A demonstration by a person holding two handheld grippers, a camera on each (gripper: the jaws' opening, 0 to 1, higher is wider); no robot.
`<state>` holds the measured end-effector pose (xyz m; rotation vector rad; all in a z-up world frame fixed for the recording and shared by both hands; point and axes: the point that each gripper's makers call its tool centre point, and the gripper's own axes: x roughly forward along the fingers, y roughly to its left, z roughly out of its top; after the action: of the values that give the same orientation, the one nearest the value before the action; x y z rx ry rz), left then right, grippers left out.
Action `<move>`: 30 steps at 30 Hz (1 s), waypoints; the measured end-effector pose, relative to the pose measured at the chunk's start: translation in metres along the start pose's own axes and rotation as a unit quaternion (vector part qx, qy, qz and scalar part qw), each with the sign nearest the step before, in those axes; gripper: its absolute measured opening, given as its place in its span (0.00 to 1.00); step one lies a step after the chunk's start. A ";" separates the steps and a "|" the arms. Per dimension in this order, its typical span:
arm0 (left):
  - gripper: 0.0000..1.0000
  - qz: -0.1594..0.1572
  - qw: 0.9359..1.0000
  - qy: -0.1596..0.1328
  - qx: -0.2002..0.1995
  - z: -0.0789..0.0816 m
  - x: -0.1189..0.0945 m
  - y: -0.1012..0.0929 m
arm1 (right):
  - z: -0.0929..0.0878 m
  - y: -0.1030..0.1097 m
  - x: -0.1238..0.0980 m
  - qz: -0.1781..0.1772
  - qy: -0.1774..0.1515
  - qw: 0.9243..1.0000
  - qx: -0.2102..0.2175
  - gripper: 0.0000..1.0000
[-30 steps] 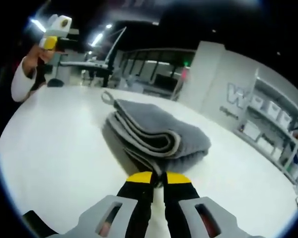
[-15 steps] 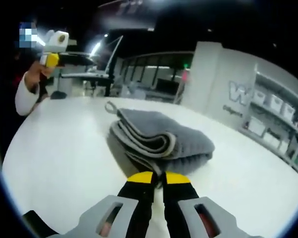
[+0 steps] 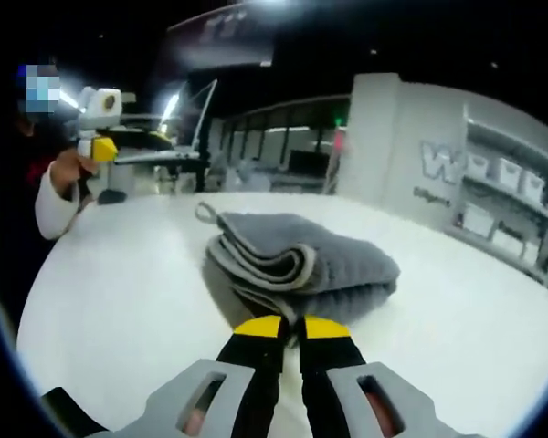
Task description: Open the folded towel by lifting each exposed corner and separating the folded layers until the towel lies flat within the target outline without major curled edges
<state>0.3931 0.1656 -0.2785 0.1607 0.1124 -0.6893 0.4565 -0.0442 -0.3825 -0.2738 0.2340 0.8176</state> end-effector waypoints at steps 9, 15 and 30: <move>0.63 0.004 1.000 0.016 -0.002 -0.009 0.004 0.006 | 0.000 0.003 -0.002 0.006 0.001 1.000 0.005 0.00; 0.63 0.008 1.000 0.027 -0.002 -0.018 0.009 0.008 | -0.002 0.006 -0.004 0.009 0.006 1.000 0.003 0.00; 0.62 0.012 0.998 0.058 0.014 -0.039 0.029 -0.004 | -0.005 0.007 -0.006 0.011 0.014 1.000 0.000 0.00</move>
<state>0.4110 0.1517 -0.3220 0.2295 0.2124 -0.6574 0.4465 -0.0450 -0.3863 -0.2833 0.2628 0.8367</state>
